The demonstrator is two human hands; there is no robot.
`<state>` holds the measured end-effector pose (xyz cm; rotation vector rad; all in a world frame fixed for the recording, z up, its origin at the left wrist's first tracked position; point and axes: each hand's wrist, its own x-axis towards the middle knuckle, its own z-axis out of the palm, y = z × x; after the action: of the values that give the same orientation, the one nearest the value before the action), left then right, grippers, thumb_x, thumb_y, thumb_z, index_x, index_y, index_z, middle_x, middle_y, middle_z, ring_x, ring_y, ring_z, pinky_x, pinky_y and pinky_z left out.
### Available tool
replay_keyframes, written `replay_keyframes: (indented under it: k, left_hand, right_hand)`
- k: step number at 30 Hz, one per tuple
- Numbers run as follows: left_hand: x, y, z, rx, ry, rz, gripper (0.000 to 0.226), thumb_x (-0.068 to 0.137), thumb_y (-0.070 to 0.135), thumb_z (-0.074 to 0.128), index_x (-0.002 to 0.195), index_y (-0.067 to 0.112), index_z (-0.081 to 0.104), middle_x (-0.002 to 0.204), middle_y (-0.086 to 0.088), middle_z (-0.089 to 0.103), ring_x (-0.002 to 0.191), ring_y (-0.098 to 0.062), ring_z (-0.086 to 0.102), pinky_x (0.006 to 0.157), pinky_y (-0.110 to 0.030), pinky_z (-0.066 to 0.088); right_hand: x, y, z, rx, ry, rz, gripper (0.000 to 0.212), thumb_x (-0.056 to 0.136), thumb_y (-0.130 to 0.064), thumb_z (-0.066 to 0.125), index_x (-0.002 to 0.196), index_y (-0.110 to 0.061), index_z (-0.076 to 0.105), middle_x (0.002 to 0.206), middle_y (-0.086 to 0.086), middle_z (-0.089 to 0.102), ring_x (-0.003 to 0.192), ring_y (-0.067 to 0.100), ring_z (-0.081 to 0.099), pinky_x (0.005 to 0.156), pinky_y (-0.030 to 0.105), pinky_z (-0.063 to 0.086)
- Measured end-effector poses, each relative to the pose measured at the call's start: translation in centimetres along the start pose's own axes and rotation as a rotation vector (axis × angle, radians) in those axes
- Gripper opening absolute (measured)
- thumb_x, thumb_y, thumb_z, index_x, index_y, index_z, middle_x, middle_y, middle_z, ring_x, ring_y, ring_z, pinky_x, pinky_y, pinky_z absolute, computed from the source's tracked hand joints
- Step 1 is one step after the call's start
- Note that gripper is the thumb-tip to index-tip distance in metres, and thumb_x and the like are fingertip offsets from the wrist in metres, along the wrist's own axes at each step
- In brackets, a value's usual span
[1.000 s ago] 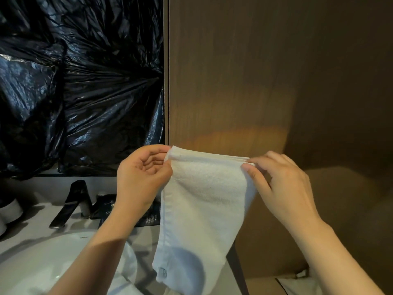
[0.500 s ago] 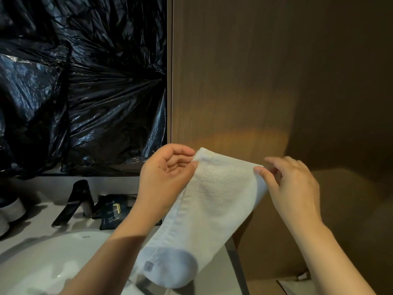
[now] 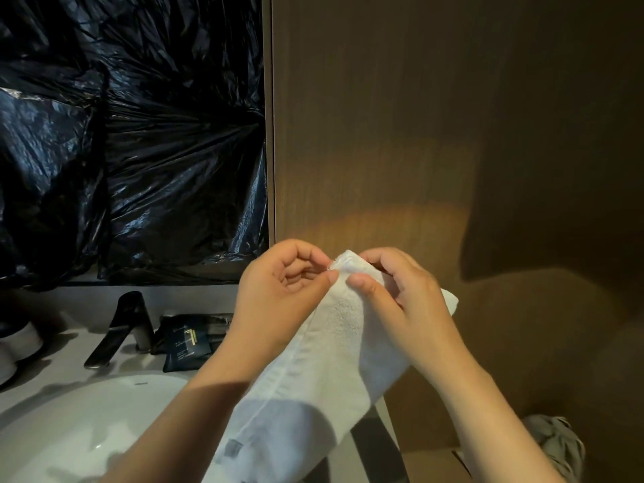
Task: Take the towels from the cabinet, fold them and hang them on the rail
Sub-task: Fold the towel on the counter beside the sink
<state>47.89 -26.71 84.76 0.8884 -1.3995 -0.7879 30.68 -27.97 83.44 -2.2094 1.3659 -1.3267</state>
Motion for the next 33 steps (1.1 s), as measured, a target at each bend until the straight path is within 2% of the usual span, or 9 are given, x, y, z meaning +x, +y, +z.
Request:
replay_keyframes:
  k: [3,8,10,16,20,24,27,31,33]
  left_hand:
    - [-0.6,-0.5,-0.1,-0.016,0.011,-0.035,0.014,0.078,0.003,0.074,0.087,0.01,0.067,0.081,-0.004,0.072,0.073,-0.013,0.068,0.069,-0.019,0.055]
    - [-2.4,-2.2,-0.5,0.07,-0.028,-0.109,0.013,0.076,0.01,0.078,0.085,0.016,0.072,0.082,-0.001,0.072,0.078,-0.019,0.07,0.077,-0.032,0.059]
    - [-2.9,-3.0,-0.5,0.126,-0.033,-0.092,0.01,0.076,0.013,0.078,0.085,0.017,0.076,0.085,0.004,0.074,0.081,-0.013,0.07,0.081,-0.032,0.058]
    - [-3.7,-4.9,-0.1,0.41,-0.009,0.146,0.016,0.089,0.03,0.066,0.103,0.032,0.074,0.109,0.024,0.066,0.104,0.01,0.058,0.092,-0.012,0.044]
    - [-4.6,-6.0,0.3,0.519,-0.063,0.144,0.034,0.093,0.043,0.048,0.109,0.027,0.073,0.116,0.02,0.06,0.108,0.004,0.053,0.092,-0.005,0.037]
    - [-5.6,-7.6,0.8,0.553,-0.207,0.006,0.046,0.097,0.049,0.039,0.118,0.019,0.068,0.132,0.007,0.055,0.12,-0.009,0.05,0.102,-0.024,0.039]
    - [-6.0,-8.7,1.1,0.595,-0.288,-0.085,0.053,0.095,0.053,0.028,0.13,0.023,0.055,0.142,0.01,0.043,0.125,-0.01,0.044,0.105,-0.038,0.041]
    - [-6.1,-9.8,1.1,0.553,-0.363,-0.069,0.046,0.093,0.062,0.021,0.126,0.038,0.042,0.138,0.022,0.036,0.119,-0.004,0.045,0.1,-0.038,0.045]
    - [-6.2,-10.5,1.1,0.532,-0.373,-0.07,0.046,0.093,0.064,0.021,0.121,0.036,0.044,0.131,0.023,0.037,0.113,-0.003,0.048,0.097,-0.038,0.047]
  right_hand:
    - [-0.1,0.1,0.5,-0.002,0.001,0.001,0.011,0.094,-0.054,0.05,0.098,-0.044,0.052,0.1,-0.029,0.054,0.1,0.002,0.054,0.08,0.022,0.049]
    - [0.0,-0.1,-0.1,0.053,0.036,0.012,0.007,0.092,-0.05,0.049,0.094,-0.043,0.051,0.097,-0.03,0.054,0.093,0.003,0.054,0.073,0.014,0.042]
    - [0.0,-0.3,-0.5,0.052,0.039,0.003,0.009,0.093,-0.049,0.049,0.094,-0.041,0.052,0.096,-0.029,0.054,0.092,0.004,0.054,0.07,0.013,0.042]
    - [0.0,-0.8,-0.6,0.07,0.048,0.019,0.008,0.091,-0.049,0.05,0.093,-0.041,0.052,0.096,-0.029,0.054,0.094,0.002,0.054,0.071,0.006,0.042]
    - [-0.3,-1.0,-0.5,0.07,0.076,0.025,0.007,0.091,-0.048,0.049,0.093,-0.042,0.051,0.094,-0.028,0.055,0.093,0.0,0.054,0.069,0.006,0.042]
    - [-0.3,-0.9,-0.6,0.096,0.121,0.047,0.014,0.092,-0.046,0.051,0.101,-0.035,0.054,0.097,-0.023,0.057,0.094,0.0,0.056,0.071,0.005,0.044]
    - [-0.3,-0.9,-0.8,0.112,0.131,0.046,0.01,0.095,-0.041,0.054,0.102,-0.034,0.054,0.097,-0.021,0.057,0.094,-0.001,0.056,0.072,0.004,0.044]
    - [-0.2,-1.0,-0.9,0.123,0.142,0.047,0.011,0.094,-0.044,0.051,0.1,-0.036,0.054,0.094,-0.022,0.057,0.093,0.001,0.057,0.07,0.005,0.045]
    - [-0.1,-0.9,-1.0,0.131,0.151,0.056,0.01,0.093,-0.046,0.051,0.098,-0.037,0.053,0.094,-0.023,0.057,0.093,0.001,0.058,0.071,0.006,0.046]
